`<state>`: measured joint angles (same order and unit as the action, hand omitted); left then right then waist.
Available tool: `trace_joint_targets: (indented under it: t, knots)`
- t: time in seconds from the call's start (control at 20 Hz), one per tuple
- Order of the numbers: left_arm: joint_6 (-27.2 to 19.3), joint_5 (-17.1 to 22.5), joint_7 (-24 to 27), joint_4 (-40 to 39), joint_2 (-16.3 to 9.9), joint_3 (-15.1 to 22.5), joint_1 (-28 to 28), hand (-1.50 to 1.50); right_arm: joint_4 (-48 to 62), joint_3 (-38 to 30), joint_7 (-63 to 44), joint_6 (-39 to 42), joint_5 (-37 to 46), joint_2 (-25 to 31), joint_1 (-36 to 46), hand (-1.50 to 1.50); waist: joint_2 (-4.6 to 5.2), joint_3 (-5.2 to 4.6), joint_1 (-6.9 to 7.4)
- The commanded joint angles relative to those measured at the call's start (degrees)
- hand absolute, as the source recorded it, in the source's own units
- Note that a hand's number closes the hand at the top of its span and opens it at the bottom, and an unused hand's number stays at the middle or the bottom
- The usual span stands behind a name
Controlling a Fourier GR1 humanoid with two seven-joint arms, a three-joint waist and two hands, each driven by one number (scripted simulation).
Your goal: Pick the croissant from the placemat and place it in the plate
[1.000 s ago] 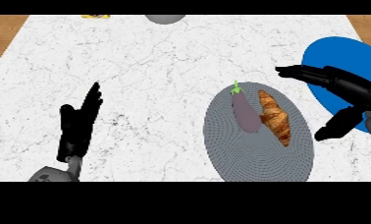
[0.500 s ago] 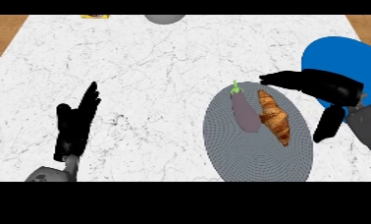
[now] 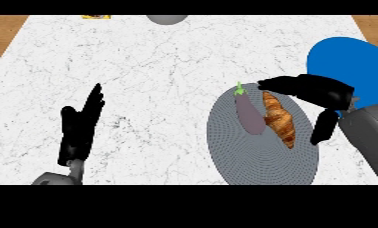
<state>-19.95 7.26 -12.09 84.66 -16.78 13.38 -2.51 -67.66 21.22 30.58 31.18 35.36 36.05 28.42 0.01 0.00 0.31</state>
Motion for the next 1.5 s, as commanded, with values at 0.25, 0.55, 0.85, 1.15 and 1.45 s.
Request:
trace_joint_targets:
  t: [0.25, 0.55, 0.85, 1.15, 1.45]
  knots:
    - [4.0, -1.3, -1.4, -0.1, 0.8, -3.1, -1.5, 0.00, 11.6, -2.1, 6.4, 0.8, 6.9, -4.6, 5.3, -1.50, 0.13, 0.02, 0.37]
    - [6.6, -1.6, 1.1, -3.3, 1.4, -6.1, -1.3, 0.00, 10.7, -1.6, 3.1, -2.4, 10.6, -10.2, 3.2, -1.50, 0.11, 0.01, 0.19]
    - [7.2, -3.0, 2.3, -2.6, 2.7, -7.3, 0.5, 0.00, 12.3, -1.9, 9.4, -4.8, 15.0, -8.1, 2.3, 1.50, 0.05, 0.01, 0.10]
    - [5.7, -6.2, -0.5, -1.9, 5.6, -5.9, -1.1, 0.00, 17.2, -4.8, 11.5, -9.1, 16.6, -12.3, 6.6, 1.50, 0.12, 0.02, 0.28]
    - [6.4, -6.5, 1.2, -1.3, 4.9, -6.8, 1.4, 0.00, 17.7, -13.0, 0.4, -15.7, 15.1, -12.5, 2.9, 1.50, 0.06, 0.03, -0.08]
